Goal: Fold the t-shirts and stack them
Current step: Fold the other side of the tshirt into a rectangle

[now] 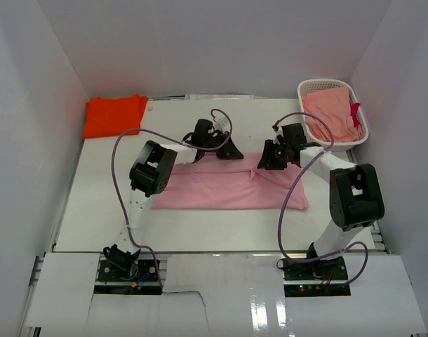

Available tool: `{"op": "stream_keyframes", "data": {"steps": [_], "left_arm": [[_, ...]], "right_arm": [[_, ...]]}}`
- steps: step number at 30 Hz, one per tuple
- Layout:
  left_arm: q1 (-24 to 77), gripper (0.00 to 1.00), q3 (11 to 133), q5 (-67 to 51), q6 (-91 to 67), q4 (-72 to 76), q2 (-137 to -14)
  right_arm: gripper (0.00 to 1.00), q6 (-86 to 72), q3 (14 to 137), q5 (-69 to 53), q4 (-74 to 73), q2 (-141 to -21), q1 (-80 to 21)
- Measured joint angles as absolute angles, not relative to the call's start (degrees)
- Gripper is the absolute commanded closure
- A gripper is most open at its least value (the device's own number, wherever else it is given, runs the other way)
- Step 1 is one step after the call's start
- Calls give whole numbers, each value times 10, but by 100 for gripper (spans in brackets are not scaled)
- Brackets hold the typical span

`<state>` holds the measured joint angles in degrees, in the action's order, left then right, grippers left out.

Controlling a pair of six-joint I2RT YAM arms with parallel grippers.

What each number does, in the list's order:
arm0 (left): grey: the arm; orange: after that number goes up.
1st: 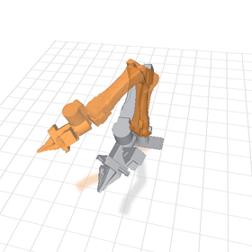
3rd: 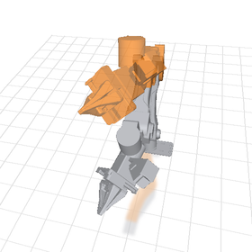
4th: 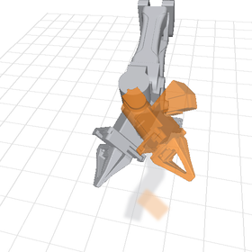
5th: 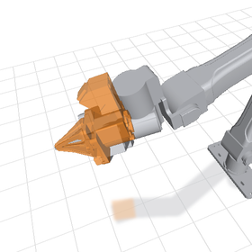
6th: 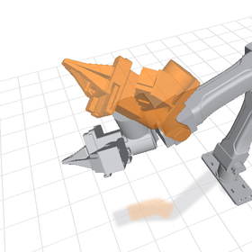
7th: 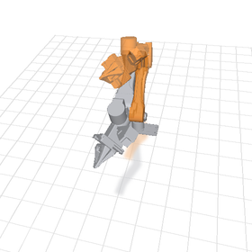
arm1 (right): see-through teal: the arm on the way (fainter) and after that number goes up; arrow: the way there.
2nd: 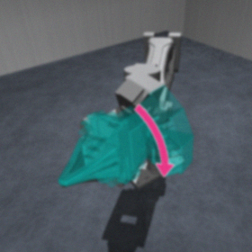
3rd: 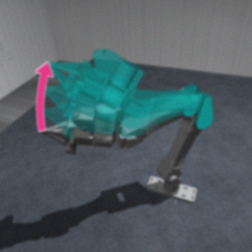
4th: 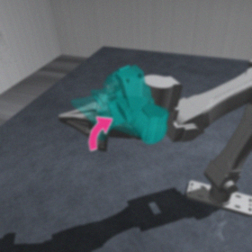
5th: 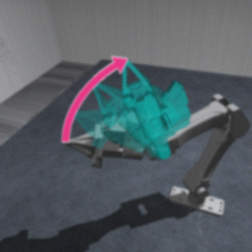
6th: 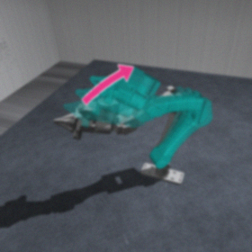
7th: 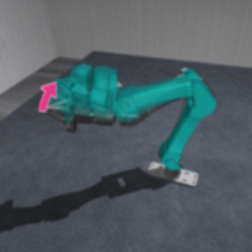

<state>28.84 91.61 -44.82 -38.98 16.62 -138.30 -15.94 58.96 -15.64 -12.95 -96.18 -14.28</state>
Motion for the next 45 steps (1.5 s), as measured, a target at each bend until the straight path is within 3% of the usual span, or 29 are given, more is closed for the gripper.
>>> {"op": "stream_keyframes", "data": {"steps": [9, 14, 16, 31, 40, 45], "left_arm": [[293, 100, 935, -455, -390, 162, -1395], [300, 100, 968, -445, -374, 130, -1409], [304, 100, 987, -435, -363, 105, -1419], [315, 100, 1042, -407, -321, 21, -1429], [318, 100, 1051, -400, -317, 7, -1431], [322, 100, 1056, -395, -313, -1, -1431]], "right_arm": [[58, -159, 614, -156, -123, -987, -147], [66, -158, 635, -156, -122, -993, -149], [74, -157, 639, -155, -121, -995, -151], [90, -154, 639, -151, -123, -998, -164], [84, -161, 580, -141, -122, -948, -191], [62, -175, 527, -137, -119, -896, -204]]}}
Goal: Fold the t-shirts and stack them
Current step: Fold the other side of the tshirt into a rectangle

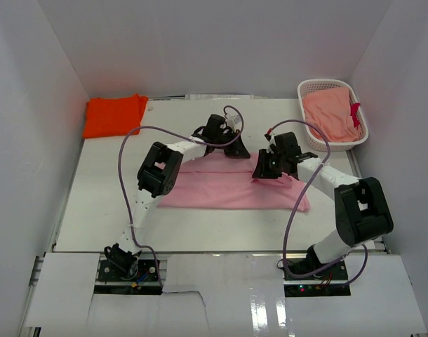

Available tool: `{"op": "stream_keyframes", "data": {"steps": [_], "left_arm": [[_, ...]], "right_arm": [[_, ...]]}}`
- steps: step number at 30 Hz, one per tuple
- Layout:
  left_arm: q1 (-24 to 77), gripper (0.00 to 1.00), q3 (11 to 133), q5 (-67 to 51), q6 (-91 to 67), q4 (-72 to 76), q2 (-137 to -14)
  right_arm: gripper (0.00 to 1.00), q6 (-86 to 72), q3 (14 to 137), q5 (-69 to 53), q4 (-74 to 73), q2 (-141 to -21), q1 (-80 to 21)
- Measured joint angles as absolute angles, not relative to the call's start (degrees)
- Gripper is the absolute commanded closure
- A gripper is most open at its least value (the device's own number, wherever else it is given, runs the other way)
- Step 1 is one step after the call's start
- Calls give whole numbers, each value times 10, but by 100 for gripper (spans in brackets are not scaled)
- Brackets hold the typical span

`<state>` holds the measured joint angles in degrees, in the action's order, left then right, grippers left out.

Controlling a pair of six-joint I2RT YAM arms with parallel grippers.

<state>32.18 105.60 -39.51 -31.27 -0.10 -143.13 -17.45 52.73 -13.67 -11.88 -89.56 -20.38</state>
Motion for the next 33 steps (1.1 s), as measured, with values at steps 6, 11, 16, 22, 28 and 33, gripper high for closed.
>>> {"op": "stream_keyframes", "data": {"steps": [6, 11, 16, 22, 28, 33], "left_arm": [[324, 100, 1060, -392, -310, -6, -1432], [324, 100, 1063, -390, -309, -12, -1432], [324, 100, 1064, -389, -307, -15, -1432], [325, 100, 1065, -389, -304, -16, -1432], [325, 100, 1065, -388, -300, -18, -1432], [325, 100, 1067, -388, -296, -21, -1432]], "right_arm": [[43, -190, 489, -141, -119, -850, -211], [43, -193, 477, -145, -123, -821, -214], [43, -183, 512, -125, -148, -801, -215], [46, -162, 570, -87, -151, -838, -215], [50, -153, 588, -72, -157, -898, -215], [57, -143, 592, -56, -166, -909, -213]]}}
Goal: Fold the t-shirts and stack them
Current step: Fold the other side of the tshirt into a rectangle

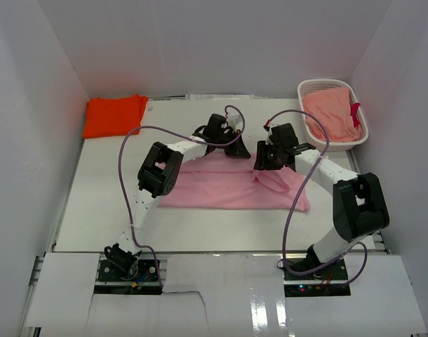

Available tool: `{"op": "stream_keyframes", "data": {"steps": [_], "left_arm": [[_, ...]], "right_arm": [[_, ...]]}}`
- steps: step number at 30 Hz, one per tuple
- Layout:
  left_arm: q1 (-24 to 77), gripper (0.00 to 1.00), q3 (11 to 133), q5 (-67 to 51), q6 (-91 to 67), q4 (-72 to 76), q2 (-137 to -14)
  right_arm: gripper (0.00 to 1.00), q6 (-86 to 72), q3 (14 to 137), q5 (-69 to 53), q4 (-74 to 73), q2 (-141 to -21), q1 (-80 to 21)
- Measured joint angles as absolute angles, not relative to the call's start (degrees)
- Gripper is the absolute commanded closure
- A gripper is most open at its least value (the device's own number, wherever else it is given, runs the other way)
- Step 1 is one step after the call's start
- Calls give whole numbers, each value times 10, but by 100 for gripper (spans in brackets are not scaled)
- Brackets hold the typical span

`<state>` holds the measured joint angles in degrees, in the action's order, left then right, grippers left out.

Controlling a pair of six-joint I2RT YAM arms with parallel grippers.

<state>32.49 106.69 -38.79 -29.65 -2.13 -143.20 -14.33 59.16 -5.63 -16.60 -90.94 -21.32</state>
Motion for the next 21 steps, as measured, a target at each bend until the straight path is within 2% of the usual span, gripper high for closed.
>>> {"op": "stream_keyframes", "data": {"steps": [4, 8, 21], "left_arm": [[325, 100, 1069, -387, -295, -25, -1432], [326, 100, 1070, -386, -292, -27, -1432], [327, 100, 1075, -384, -289, -36, -1432]], "right_arm": [[83, -139, 599, -53, -163, -931, -207], [92, -139, 597, -57, -161, -943, -205], [92, -159, 519, -103, -122, -938, -206]]}}
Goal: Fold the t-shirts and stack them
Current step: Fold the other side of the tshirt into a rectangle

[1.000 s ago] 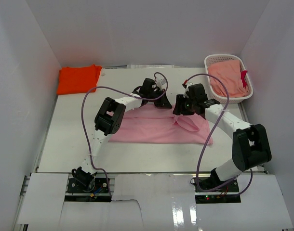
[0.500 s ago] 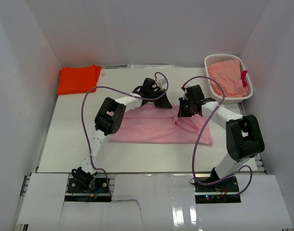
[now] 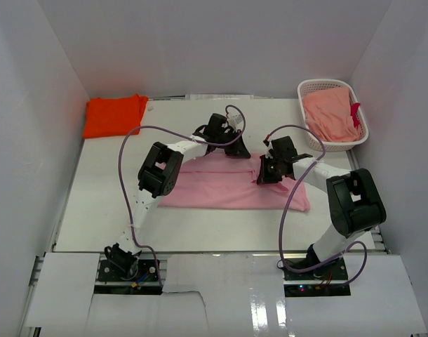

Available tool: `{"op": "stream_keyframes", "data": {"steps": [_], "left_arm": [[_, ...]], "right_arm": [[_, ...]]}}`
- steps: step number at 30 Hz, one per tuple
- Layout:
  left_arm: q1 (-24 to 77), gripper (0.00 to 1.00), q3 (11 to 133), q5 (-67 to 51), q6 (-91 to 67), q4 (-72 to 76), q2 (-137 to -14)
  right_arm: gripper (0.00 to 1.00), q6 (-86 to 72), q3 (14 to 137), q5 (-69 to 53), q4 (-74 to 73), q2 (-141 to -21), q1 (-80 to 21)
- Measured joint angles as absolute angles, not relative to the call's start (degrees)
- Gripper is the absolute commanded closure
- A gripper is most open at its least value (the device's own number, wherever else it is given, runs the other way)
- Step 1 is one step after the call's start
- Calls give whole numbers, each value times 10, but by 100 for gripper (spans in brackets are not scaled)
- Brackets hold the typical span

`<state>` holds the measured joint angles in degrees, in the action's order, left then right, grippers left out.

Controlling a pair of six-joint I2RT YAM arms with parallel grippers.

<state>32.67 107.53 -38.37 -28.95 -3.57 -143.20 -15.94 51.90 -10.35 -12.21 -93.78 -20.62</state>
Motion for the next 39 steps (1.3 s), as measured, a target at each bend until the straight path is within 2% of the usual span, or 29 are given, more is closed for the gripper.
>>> {"op": "stream_keyframes", "data": {"steps": [12, 24, 39], "left_arm": [[327, 100, 1076, -382, -286, -39, -1432], [327, 100, 1076, -382, -284, -40, -1432], [327, 100, 1076, -382, -279, -40, -1432]], "right_arm": [[92, -165, 499, -121, -91, -934, -208], [92, -162, 526, -106, -121, -869, -208], [92, -153, 585, -81, -119, -974, -208]]}}
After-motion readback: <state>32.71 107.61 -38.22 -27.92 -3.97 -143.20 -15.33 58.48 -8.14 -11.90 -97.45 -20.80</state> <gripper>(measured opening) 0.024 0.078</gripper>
